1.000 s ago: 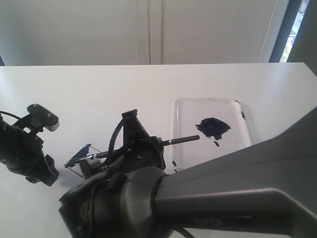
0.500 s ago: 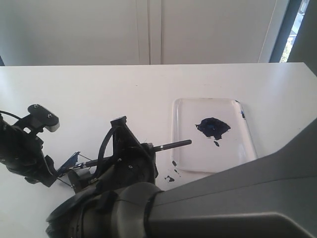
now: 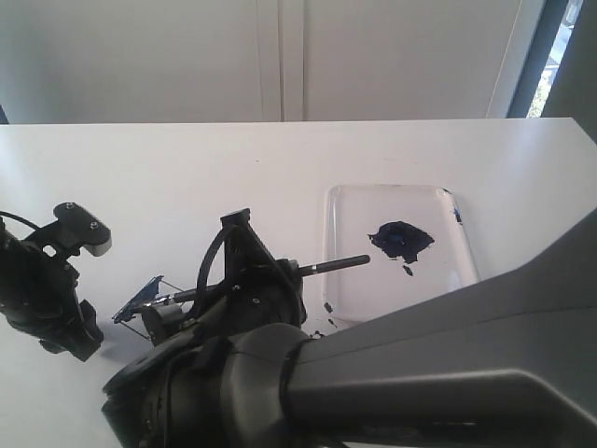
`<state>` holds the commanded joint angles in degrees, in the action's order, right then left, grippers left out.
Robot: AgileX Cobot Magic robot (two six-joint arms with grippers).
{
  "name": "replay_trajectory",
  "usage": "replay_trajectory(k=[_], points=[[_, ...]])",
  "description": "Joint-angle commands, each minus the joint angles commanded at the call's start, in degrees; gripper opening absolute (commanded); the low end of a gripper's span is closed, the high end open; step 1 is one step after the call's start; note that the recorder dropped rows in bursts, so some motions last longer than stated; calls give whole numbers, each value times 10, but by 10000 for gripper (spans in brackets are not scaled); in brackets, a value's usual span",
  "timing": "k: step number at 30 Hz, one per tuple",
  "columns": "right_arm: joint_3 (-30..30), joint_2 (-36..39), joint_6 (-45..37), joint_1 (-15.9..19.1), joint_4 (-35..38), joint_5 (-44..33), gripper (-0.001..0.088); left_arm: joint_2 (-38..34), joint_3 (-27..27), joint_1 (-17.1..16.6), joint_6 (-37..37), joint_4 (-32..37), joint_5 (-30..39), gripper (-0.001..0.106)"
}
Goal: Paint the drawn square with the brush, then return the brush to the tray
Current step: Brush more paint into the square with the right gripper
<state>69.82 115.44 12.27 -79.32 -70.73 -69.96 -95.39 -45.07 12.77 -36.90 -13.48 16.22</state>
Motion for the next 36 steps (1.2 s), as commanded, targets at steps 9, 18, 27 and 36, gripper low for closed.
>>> replay_trajectory(k=[9, 18, 27, 36], points=[[0, 0, 18, 0, -15, 0, 0, -2, 0, 0, 0, 3, -4, 536], [0, -18, 19, -11, -5, 0, 0, -33, 0, 0, 1, 4, 1, 536], [0, -19, 0, -13, 35, 0, 0, -33, 0, 0, 3, 4, 3, 536], [0, 1, -17, -13, 37, 7, 0, -33, 0, 0, 7, 4, 2, 536]])
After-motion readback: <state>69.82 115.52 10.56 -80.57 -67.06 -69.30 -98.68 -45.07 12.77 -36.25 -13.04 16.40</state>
